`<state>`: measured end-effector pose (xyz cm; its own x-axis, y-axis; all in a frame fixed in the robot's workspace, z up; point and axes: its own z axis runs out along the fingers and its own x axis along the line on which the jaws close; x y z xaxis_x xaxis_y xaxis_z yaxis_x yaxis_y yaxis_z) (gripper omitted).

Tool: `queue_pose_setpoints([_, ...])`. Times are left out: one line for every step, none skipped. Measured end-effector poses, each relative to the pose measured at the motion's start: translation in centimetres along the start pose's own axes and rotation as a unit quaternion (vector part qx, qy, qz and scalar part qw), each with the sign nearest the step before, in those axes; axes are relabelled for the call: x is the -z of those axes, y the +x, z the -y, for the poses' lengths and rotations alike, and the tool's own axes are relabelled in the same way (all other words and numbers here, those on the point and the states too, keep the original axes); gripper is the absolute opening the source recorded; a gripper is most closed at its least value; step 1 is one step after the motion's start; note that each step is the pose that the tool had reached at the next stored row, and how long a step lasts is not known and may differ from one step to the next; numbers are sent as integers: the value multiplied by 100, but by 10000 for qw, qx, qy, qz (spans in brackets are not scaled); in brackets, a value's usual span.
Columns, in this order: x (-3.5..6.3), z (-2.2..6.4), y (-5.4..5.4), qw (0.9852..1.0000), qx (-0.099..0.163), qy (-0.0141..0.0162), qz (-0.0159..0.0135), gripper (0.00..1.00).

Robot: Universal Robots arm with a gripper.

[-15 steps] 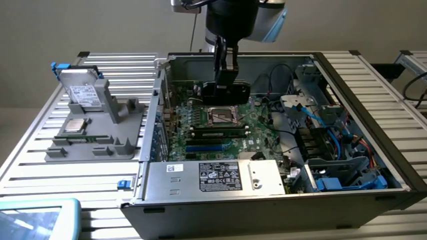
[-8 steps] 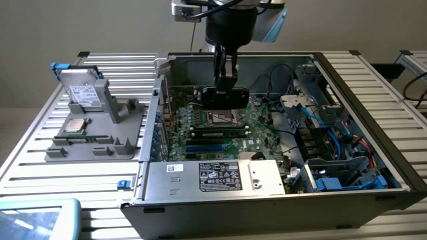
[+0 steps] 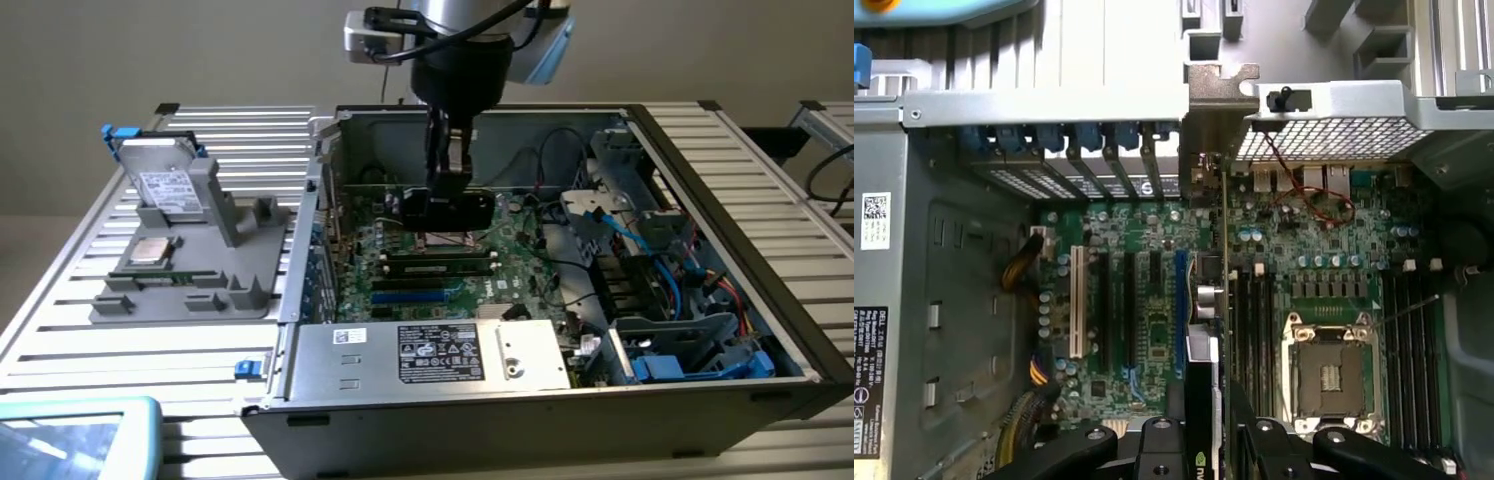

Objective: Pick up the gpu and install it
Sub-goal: 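Insert the gpu into the slot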

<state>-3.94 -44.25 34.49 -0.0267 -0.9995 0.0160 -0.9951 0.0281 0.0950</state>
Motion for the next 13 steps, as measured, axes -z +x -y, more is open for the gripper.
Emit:
queue_pose_setpoints([-18, 2, 13, 10000, 0, -4, 0, 27])
queue_pose_setpoints([-36, 4, 29, 10000, 0, -6, -1, 27])
queue_pose_setpoints([-55, 7, 44, 10000, 0, -7, 0, 27])
queue_pose_setpoints([-74, 9, 59, 10000, 0, -7, 0, 27])
queue_pose_setpoints([-92, 11, 73, 10000, 0, -7, 1, 27])
queue_pose_setpoints([-110, 14, 87, 10000, 0, -7, 1, 27])
queue_pose_setpoints([-128, 16, 100, 10000, 0, -8, 0, 27])
queue_pose_setpoints([-146, 18, 114, 10000, 0, -9, 0, 27])
queue_pose_setpoints([-165, 20, 128, 10000, 0, -11, 0, 27])
queue_pose_setpoints([-182, 22, 135, 10000, 0, -12, 0, 27])
queue_pose_setpoints([-200, 23, 139, 10000, -1, -12, 0, 27])
queue_pose_setpoints([-220, 25, 142, 10000, -1, -12, 1, 27])
queue_pose_setpoints([-238, 27, 143, 10000, 0, -12, 1, 27])
